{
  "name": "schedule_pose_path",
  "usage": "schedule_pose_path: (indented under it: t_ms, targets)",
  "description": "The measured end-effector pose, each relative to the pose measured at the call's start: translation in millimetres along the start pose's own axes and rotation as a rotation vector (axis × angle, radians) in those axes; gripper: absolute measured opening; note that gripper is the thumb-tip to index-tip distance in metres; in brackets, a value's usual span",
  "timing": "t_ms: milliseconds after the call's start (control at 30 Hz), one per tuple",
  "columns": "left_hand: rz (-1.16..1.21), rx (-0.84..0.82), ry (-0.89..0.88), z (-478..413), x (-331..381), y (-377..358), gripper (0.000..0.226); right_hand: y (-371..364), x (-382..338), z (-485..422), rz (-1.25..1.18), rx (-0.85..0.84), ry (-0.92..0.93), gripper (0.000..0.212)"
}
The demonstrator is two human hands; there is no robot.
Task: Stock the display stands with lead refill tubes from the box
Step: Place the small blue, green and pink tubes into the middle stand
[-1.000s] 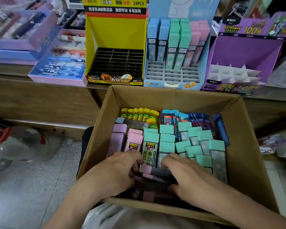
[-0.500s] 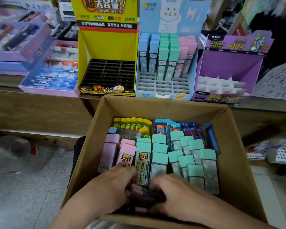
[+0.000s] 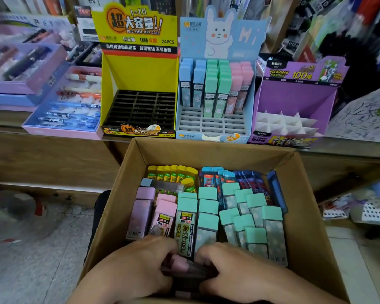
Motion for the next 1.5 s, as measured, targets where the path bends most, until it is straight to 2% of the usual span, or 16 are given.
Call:
schedule_pose_path:
  t_ms: [133,233,400,533,667,800,933,1067,1167,1300,1367,1500]
  targets:
    - [0.157,0.058,-0.025,-1.0,-7.5,5.8,0.023,10.8,-2.6,3.5,-0.056,0.031,0.046,0.025]
    - [0.356,0.033,-0.053,-2.8,-7.4,9.7,0.031,20.0,-3.1,5.5,-0.149,0.072,0.078,0.025]
    - [0.659,0.114,-0.102,-4.9,-6.1,24.5,0.034,28.7,-5.0,6.4,-0.477,0.136,0.116,0.027]
    - [0.953,0.196,-0.091,-3.5,-5.9,33.7,0.045,33.1,-12.4,7.7,-0.729,0.164,0.168,0.03]
    - [1.243,0.298,-0.111,-2.3,6.7,38.1,0.046,36.1,-18.5,5.7,-0.948,0.277,0.197,0.028]
    - [1.484,0.17,-0.123,-6.3,30.6,28.0,0.04,41.8,-29.8,1.7,-1.081,0.378,0.282,0.034]
    - [1.618,0.055,-0.084,-12.9,43.7,19.1,0.033,49.0,-38.2,-5.5,-0.905,0.5,0.315,0.041]
    - [1.662,0.035,-0.105,-13.4,46.2,21.8,0.022,50.9,-42.6,-12.5,-0.757,0.538,0.349,0.051]
    - [1.675,0.064,-0.106,-15.9,41.4,22.7,0.024,50.0,-44.6,-16.8,-0.817,0.515,0.411,0.049]
    - [1.665,0.1,-0.108,-17.6,39.1,20.7,0.034,49.6,-37.4,-19.6,-0.965,0.528,0.399,0.04]
    - [1.659,0.104,-0.107,-16.9,39.7,20.1,0.04,49.8,-34.0,-19.8,-0.998,0.551,0.374,0.038]
    - [1.63,0.123,-0.062,-16.4,37.6,18.8,0.035,52.1,-24.6,-17.9,-0.985,0.646,0.272,0.025]
Point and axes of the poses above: each hand's wrist, its own z-axis away from the middle knuckle, its own y-axis out of the back of the hand, x = y × z, the point moved 5 cm from there along -z, towards the middle knuckle, and after that the axes turned 12 degrees about y, right-handed, at the moved point
